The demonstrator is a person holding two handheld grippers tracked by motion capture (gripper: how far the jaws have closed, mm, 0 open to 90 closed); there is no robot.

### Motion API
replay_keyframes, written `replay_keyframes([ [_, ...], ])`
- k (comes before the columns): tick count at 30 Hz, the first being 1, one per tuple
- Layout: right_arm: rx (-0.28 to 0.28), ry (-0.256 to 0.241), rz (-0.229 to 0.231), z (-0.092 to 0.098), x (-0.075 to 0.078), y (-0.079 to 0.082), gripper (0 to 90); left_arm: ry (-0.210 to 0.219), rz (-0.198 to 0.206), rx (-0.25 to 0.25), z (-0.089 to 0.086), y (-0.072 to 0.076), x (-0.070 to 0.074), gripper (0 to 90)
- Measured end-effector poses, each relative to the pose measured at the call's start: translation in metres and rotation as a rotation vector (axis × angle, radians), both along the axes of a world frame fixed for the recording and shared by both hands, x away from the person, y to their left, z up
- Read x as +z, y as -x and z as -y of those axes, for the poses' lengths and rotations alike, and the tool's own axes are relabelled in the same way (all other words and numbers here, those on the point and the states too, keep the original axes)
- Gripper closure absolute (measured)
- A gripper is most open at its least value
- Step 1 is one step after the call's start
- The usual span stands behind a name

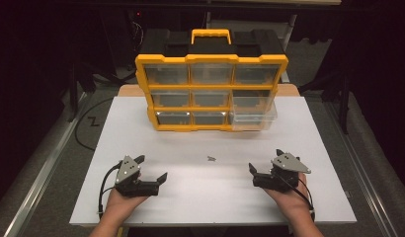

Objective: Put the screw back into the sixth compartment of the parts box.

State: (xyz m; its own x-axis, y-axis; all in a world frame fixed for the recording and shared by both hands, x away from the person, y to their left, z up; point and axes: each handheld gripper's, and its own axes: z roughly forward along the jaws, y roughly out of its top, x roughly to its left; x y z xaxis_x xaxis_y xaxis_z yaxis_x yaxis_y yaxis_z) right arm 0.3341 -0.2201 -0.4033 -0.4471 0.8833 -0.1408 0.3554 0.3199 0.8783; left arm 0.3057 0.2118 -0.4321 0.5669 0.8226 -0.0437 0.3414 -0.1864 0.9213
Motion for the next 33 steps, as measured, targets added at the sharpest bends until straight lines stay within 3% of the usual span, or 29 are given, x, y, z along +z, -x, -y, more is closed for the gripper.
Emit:
replay_keyframes([
  [5, -0.010, 0.032, -0.054, 0.003, 0.000, -0.003, 0.8, 0.004, 0.005, -0.010, 0.000, 0.000, 0.001, 1.3],
  [13, -0.010, 0.077, -0.097, 0.002, -0.005, -0.005, 0.9, -0.002, 0.015, -0.006, 0.002, 0.002, 0.002, 1.4],
  [15, -0.012, 0.078, -0.108, 0.002, -0.005, -0.005, 0.9, 0.005, 0.001, -0.009, 0.002, 0.002, 0.001, 1.2],
  [19, -0.001, 0.091, -0.108, 0.002, -0.005, -0.006, 0.9, 0.005, 0.026, 0.001, 0.005, 0.005, 0.003, 1.2],
  [27, 0.012, 0.095, -0.164, 0.005, -0.011, -0.010, 0.9, -0.001, 0.040, -0.026, 0.007, 0.007, 0.004, 0.3],
  [33, 0.008, 0.110, -0.199, 0.008, -0.014, -0.012, 1.0, -0.009, 0.027, -0.029, 0.010, 0.005, 0.002, 0.3],
])
